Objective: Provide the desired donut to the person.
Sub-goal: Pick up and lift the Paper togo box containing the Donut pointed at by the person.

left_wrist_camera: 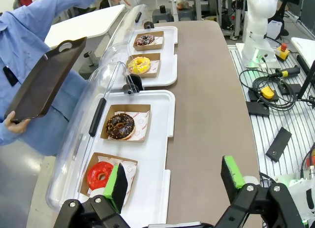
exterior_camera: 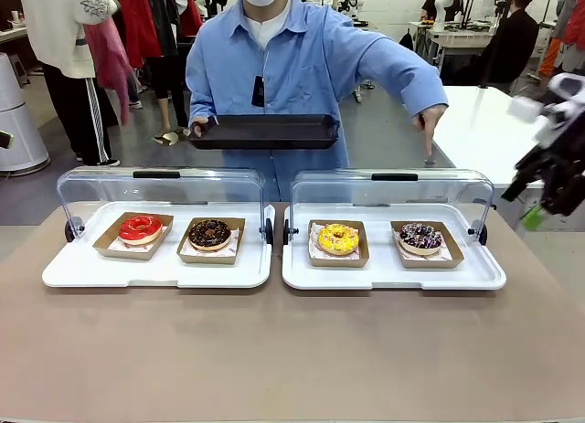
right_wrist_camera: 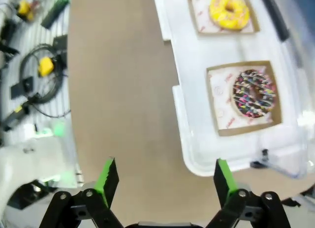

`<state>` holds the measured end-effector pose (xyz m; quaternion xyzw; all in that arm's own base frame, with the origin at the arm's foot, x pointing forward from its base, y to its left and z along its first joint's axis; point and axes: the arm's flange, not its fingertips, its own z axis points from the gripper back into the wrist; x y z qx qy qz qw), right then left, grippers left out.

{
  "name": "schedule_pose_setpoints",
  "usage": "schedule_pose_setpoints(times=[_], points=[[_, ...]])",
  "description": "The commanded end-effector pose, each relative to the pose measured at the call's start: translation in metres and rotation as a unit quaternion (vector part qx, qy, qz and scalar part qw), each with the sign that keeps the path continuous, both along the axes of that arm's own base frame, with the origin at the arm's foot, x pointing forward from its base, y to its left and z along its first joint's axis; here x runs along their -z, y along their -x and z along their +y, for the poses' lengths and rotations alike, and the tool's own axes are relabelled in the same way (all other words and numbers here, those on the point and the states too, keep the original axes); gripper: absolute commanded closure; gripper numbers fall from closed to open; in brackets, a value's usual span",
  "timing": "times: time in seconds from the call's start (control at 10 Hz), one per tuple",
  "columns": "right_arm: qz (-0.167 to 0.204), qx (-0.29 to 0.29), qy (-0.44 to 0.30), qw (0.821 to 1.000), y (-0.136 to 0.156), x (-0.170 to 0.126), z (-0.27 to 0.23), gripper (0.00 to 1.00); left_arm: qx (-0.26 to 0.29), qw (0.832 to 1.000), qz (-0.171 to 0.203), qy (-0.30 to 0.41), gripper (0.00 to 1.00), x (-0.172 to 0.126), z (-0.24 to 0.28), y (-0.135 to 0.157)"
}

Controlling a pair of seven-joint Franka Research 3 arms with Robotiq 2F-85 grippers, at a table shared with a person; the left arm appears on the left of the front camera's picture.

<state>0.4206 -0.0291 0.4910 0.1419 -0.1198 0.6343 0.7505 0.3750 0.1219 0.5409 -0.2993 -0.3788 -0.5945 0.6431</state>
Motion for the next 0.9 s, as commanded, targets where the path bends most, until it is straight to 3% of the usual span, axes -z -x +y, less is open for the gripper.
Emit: schedule_pose_setpoints(times=[0.0,0.3,0.8], points=[[0.001,-0.009,0.037,0.999,-0.019,0.035,0.024,0.00,0.003,1.000,-0.010,0.011,0.00,-0.001,0.001,-0.001],[-0.012,-0.023,0.063,0.998,-0.041,0.075,0.063,0.00,0.003,1.000,-0.010,0.011,0.00,-0.001,0.001,-0.001],[-0.012,-0.036,0.052,0.998,-0.045,0.082,0.069,0.00,0.003,1.000,-0.010,0.011,0.00,-0.001,0.001,-0.001]])
